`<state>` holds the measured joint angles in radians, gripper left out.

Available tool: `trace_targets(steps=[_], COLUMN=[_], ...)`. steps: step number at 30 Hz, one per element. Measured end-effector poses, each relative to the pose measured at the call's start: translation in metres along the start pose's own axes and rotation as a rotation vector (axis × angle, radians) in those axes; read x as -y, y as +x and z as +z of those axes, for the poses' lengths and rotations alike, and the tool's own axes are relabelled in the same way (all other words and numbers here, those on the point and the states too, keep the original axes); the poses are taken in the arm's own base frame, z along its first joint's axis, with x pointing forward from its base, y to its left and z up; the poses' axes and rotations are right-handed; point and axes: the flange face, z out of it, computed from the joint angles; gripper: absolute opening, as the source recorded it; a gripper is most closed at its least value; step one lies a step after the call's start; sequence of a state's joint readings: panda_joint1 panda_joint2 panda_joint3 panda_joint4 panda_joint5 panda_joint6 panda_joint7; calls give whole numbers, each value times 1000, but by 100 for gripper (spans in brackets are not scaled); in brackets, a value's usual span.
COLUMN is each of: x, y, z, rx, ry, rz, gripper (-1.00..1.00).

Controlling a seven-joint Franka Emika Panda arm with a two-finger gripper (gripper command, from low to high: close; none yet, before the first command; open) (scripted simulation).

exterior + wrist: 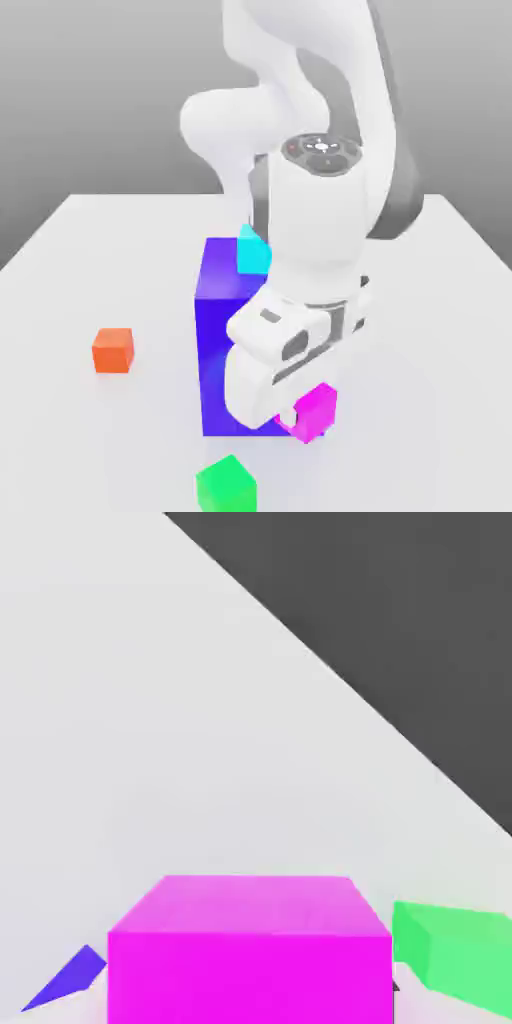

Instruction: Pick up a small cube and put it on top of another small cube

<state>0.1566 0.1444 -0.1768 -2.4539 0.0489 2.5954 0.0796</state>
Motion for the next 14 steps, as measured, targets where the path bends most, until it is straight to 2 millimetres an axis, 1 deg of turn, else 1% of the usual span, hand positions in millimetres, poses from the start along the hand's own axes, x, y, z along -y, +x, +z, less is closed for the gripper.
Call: trace_targets(steps=[1, 2, 5, 6, 11, 12, 13, 14], x=[-10, -15, -20, -20, -20, -20, -20, -20], y=[3, 5, 6, 6, 6, 6, 6, 7], z=[5, 15, 52, 60, 60, 64, 58, 49], rx=[0, 0, 1, 1, 1, 0, 0, -1], ry=[0, 1, 0, 0, 0, 0, 0, 1], rz=[23, 34, 45, 46, 46, 47, 47, 46], gripper=[-100, -100, -100, 100, 100, 100, 100, 100])
